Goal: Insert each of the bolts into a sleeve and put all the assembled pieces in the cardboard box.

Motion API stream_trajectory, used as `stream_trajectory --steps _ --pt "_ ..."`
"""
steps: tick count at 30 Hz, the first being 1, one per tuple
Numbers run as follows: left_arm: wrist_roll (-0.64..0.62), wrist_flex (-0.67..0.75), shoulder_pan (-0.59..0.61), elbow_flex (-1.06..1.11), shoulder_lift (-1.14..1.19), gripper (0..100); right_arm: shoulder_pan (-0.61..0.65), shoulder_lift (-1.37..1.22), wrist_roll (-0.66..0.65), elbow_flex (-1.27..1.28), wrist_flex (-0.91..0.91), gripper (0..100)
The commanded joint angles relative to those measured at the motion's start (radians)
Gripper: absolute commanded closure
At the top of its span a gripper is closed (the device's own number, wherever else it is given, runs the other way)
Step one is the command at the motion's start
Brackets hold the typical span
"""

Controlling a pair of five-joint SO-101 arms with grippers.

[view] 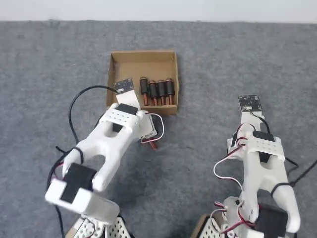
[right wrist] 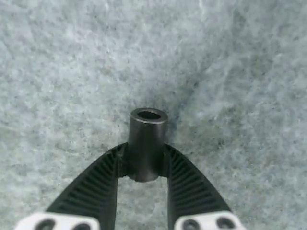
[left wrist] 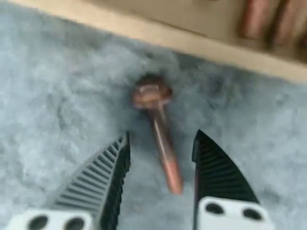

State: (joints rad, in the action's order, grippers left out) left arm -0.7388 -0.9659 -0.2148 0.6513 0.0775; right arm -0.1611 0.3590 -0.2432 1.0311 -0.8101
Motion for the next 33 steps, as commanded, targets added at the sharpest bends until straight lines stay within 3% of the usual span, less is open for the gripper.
stream_trajectory --steps 1,4,10,24,30,33 --pt "-0.014 0.069 0.011 -0.051 0.008 80 0.018 0.051 0.0 -0.008 0.01 99.3" --pt "-0.014 0.104 0.009 -0.053 0.012 82 0.018 0.051 0.0 -0.008 0.008 99.3" --pt "-0.012 0.114 0.034 -0.101 0.018 99 0.016 0.051 0.0 -0.008 0.007 99.3" --pt "-0.006 0.107 0.026 -0.097 0.021 98 0.016 0.051 0.0 -0.008 0.007 99.3" --pt "0.215 0.02 0.002 -0.056 -0.069 99 0.013 0.051 0.0 -0.008 0.007 99.3" --pt "0.258 0.015 -0.012 -0.01 -0.167 99 0.013 0.051 0.002 -0.008 0.008 99.3"
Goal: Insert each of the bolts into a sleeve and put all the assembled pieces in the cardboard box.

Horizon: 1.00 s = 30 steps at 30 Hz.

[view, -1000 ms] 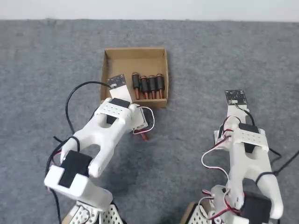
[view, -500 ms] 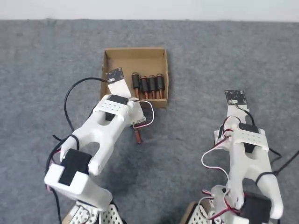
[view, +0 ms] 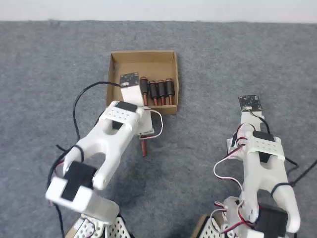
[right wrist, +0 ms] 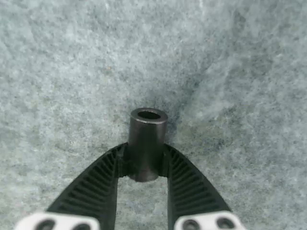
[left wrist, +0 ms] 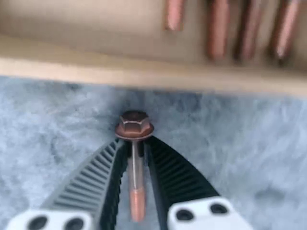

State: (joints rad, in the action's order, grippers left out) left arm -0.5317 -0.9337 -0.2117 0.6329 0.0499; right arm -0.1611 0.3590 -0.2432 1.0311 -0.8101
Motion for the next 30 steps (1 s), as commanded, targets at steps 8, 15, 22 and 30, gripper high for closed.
stream_trajectory --steps 8,15,22,30 --pt "0.058 0.034 -0.008 0.151 -0.374 99 0.013 0.051 0.002 -0.008 0.008 99.3" --pt "0.069 0.032 0.02 0.255 -0.589 99 0.012 0.051 0.008 -0.008 0.015 99.3" --pt "0.318 0.032 0.164 0.332 -0.763 99 0.016 0.051 0.009 -0.008 0.015 99.3" --pt "0.264 0.052 0.362 0.377 -0.824 99 0.018 0.059 0.012 -0.008 0.016 99.3"
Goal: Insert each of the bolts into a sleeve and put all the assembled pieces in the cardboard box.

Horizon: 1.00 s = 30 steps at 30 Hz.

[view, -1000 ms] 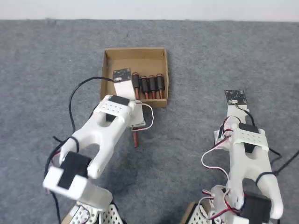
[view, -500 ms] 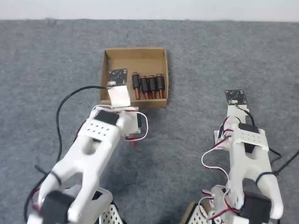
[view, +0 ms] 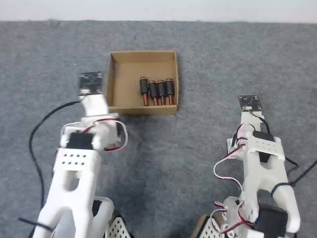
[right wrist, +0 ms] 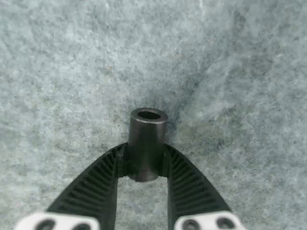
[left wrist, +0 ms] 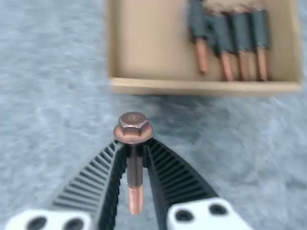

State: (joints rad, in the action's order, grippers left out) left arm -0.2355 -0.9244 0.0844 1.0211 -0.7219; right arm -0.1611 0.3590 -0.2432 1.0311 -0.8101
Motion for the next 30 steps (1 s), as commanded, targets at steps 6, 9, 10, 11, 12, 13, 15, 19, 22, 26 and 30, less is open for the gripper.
stream_trajectory --steps 6,9,10,11,12,13,15,19,22,26,30 --pt "-0.095 0.238 0.212 0.114 -0.055 99 0.134 0.064 0.012 -0.015 0.065 99.2" --pt "-0.115 0.293 0.244 0.157 -0.057 99 0.217 0.064 0.011 -0.015 0.137 99.2" --pt "-0.115 0.298 0.245 0.165 -0.057 99 0.24 0.064 0.011 -0.015 0.17 99.2" --pt "-0.114 0.298 0.245 0.17 -0.057 99 0.26 0.064 0.011 -0.015 0.202 99.2" --pt "-0.112 0.298 0.244 0.17 -0.057 99 0.282 0.064 0.011 -0.015 0.239 99.2" --pt "-0.112 0.298 0.241 0.171 -0.057 99 0.303 0.064 0.009 -0.015 0.278 99.2" --pt "-0.112 0.298 0.238 0.171 -0.057 99 0.341 0.064 0.009 -0.015 0.354 99.2" --pt "-0.112 0.298 0.238 0.171 -0.052 99 0.404 0.062 0.006 -0.012 0.503 99.2" --pt "-0.112 0.298 0.238 0.171 -0.052 99 0.437 0.053 0.005 -0.009 0.615 99.2" --pt "-0.11 0.299 0.238 0.171 -0.051 99 0.469 0.051 0.003 -0.009 0.769 99.2" --pt "-0.11 0.299 0.236 0.171 -0.051 99 0.504 0.019 0.009 -0.009 0.957 99.2"
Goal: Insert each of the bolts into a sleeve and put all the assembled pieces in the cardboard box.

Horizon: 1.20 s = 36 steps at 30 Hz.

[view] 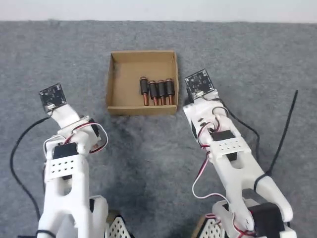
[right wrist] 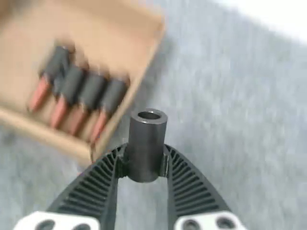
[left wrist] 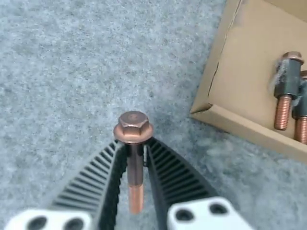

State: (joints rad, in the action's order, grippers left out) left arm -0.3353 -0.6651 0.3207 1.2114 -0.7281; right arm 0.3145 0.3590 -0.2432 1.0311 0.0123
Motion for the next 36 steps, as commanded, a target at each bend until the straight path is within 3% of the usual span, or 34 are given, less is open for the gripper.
stream_trajectory --steps 1,14,18,24,28,36 --pt "-0.011 0.04 0.0 -0.019 -0.044 99 0.039 -0.004 0.009 -0.009 0.182 99.2" --pt "-0.011 0.04 0.0 -0.019 -0.044 99 0.09 -0.39 0.011 -0.121 0.791 99.2" --pt "-0.011 0.04 0.0 -0.019 -0.044 99 0.108 -0.512 0.028 -0.218 0.837 99.2" --pt "-0.011 0.08 0.0 -0.001 -0.044 99 0.137 -0.61 0.239 -0.299 0.837 99.2" --pt "-0.011 0.189 0.0 0.05 -0.048 99 0.165 -0.613 0.273 -0.287 0.837 99.2" --pt "-0.014 0.193 0.0 0.053 -0.051 99 0.262 -0.611 0.292 -0.155 0.92 99.2"
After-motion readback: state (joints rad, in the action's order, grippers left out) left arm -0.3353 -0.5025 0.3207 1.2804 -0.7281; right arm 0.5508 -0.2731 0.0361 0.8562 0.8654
